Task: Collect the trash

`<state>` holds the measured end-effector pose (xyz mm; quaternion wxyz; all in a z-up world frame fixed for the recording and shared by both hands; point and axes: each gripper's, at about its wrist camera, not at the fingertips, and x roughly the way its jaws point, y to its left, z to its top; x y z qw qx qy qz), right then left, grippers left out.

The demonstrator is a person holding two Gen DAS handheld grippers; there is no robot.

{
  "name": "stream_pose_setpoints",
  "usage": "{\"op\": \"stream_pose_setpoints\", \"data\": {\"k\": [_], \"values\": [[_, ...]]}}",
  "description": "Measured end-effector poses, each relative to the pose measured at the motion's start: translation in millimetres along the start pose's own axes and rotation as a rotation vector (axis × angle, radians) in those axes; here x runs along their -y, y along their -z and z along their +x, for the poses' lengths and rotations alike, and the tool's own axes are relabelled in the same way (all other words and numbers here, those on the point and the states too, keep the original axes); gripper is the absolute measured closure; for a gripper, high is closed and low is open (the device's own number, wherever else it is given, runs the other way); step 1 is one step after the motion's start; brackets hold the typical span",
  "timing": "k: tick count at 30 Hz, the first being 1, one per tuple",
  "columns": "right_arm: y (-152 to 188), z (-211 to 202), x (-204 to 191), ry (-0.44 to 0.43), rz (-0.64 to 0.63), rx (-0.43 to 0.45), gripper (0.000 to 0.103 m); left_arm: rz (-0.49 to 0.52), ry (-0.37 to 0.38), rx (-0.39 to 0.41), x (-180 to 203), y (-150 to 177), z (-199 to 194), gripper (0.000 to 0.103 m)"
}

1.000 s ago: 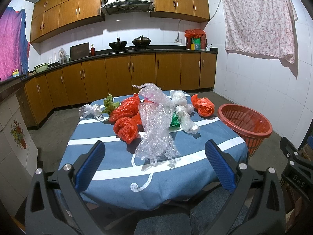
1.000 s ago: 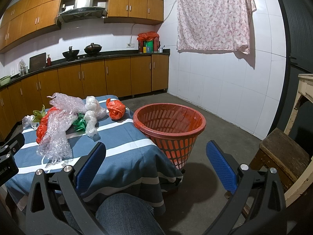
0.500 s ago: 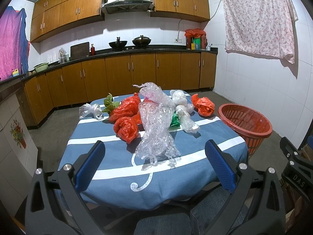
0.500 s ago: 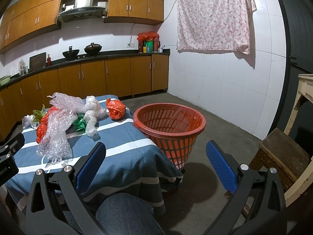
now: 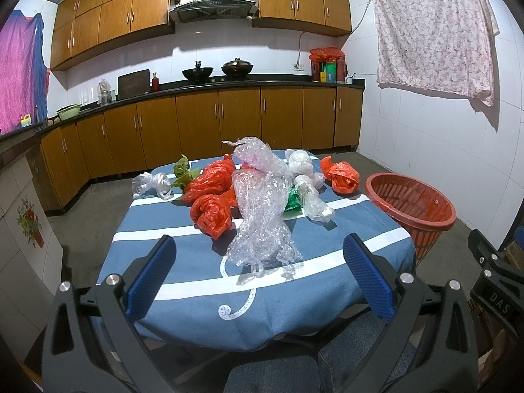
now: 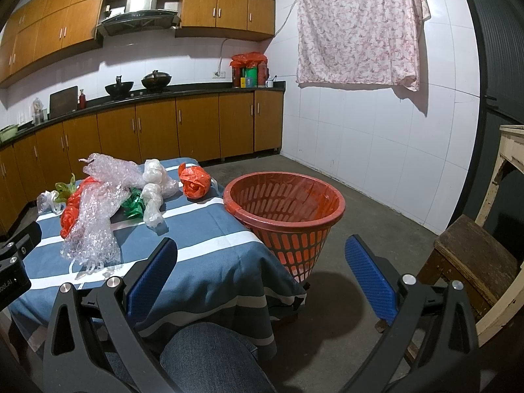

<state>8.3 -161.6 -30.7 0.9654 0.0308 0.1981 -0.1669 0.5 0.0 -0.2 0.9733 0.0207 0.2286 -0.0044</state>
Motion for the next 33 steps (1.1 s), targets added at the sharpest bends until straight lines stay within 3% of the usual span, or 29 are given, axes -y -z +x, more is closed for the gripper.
{"op": "stream_pose_setpoints", "data": {"k": [11, 23, 27, 29, 33], "values": [[-1.7, 15.9, 1.2, -0.029, 0.013, -0.024, 0.002, -0.037, -0.042, -0.040, -16.6, 10.3, 17.5, 0.004], [-25.0, 85.2, -34.5, -0.175, 0.040, -0.101, 0.002, -0.157, -0.126, -0.096, -86.5, 1.7, 73.5, 0.004], [-33.6, 119.6, -62.2, -0.223, 0.017, -0.146, 0.012, -0.173, -0.124, -0.119, -100.1, -10.2, 103.4, 0.007], [-36.9, 140.2, -74.7, -0.253, 0.015, -0.186, 0.020, -0.177, -0.109, -0.146, -102.5, -15.4, 121.8, 0.017], [-41.0, 180.2, -100.3, -0.297, -0.003, -0.267, 0.032, -0.204, -0.066, -0.208, -105.5, -22.2, 160.4, 0.025]]}}
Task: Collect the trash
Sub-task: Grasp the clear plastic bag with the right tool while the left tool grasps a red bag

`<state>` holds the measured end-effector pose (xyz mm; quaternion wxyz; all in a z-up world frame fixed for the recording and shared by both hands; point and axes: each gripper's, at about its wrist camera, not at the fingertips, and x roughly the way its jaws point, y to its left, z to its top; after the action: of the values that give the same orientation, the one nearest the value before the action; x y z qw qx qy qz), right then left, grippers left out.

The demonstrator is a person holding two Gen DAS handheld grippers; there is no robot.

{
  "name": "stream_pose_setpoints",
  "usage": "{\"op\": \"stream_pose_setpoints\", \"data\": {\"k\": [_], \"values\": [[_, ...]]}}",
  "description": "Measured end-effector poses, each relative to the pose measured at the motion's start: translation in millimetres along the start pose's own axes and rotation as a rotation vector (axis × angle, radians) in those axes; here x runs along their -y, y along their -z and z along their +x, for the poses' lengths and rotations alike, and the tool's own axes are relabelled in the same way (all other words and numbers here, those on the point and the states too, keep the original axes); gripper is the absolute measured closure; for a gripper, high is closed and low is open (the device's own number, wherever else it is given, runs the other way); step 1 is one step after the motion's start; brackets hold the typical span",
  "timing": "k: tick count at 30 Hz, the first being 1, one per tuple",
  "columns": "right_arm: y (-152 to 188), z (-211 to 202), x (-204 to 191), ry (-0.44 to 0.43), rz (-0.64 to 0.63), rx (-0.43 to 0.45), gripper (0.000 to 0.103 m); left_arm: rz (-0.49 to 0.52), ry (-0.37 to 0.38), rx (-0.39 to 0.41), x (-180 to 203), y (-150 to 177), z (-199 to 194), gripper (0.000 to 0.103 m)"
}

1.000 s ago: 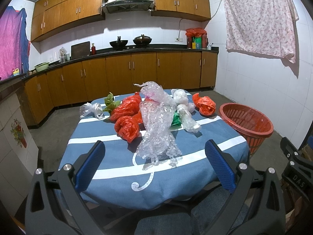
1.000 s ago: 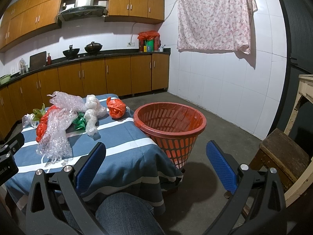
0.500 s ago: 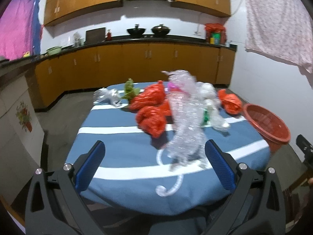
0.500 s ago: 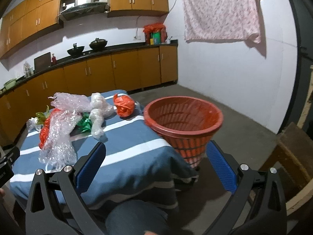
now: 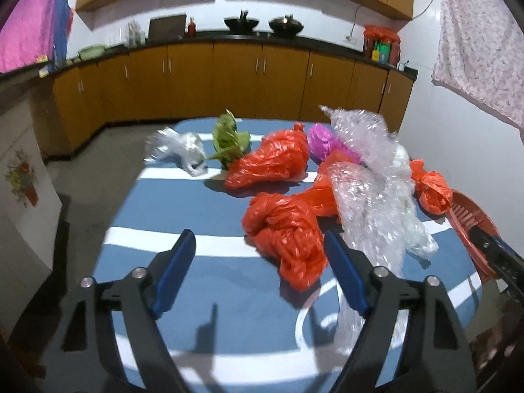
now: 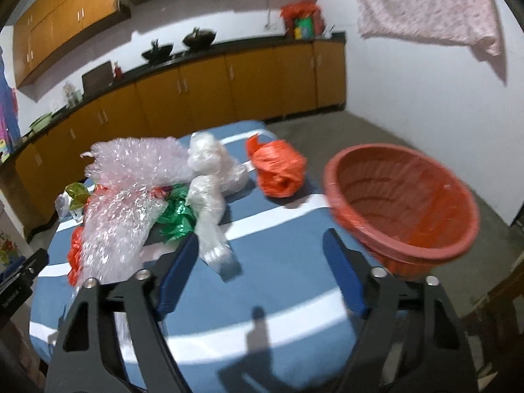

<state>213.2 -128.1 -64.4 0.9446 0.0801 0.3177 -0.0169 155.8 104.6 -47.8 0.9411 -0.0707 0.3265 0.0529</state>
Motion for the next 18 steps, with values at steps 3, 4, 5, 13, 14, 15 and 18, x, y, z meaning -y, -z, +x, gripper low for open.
{"op": "stream_pose_setpoints", "data": {"k": [3, 4, 5, 13, 14, 15, 18], "values": [[-6.4, 19.8, -6.7, -0.015, -0.011, -0.035, 0.039, -0.019, 0.007, -0.055, 0.5, -6.8, 27.1, 0.026], [-8.4, 28.4, -9.7, -0.019, -0.016, -0.050, 0.041, -0.022, 0.009, -0.066, 1.0, -7.3, 32.8, 0.027], [-10.5, 35.8, -12.4, -0.024, -0.019, -0.065, 0.041, -0.024, 0.012, -0.076, 1.2, -8.3, 38.1, 0.027], [-13.0, 75.3, -32.9, -0.039, -0.092, -0.145, 0.049, 0.018, 0.020, -0.117, 11.2, -12.0, 66.0, 0.031], [-11.8, 78.4, -35.2, -0.043, -0.098, -0.157, 0.050, 0.025, 0.021, -0.123, 12.5, -12.0, 68.4, 0.032], [-9.3, 80.5, -36.6, -0.047, -0.105, -0.170, 0.053, 0.031, 0.026, -0.128, 14.2, -11.2, 69.7, 0.033], [-1.2, 82.5, -38.8, -0.065, -0.125, -0.204, 0.069, 0.040, 0.041, -0.140, 17.2, -10.4, 72.2, 0.036]]}}
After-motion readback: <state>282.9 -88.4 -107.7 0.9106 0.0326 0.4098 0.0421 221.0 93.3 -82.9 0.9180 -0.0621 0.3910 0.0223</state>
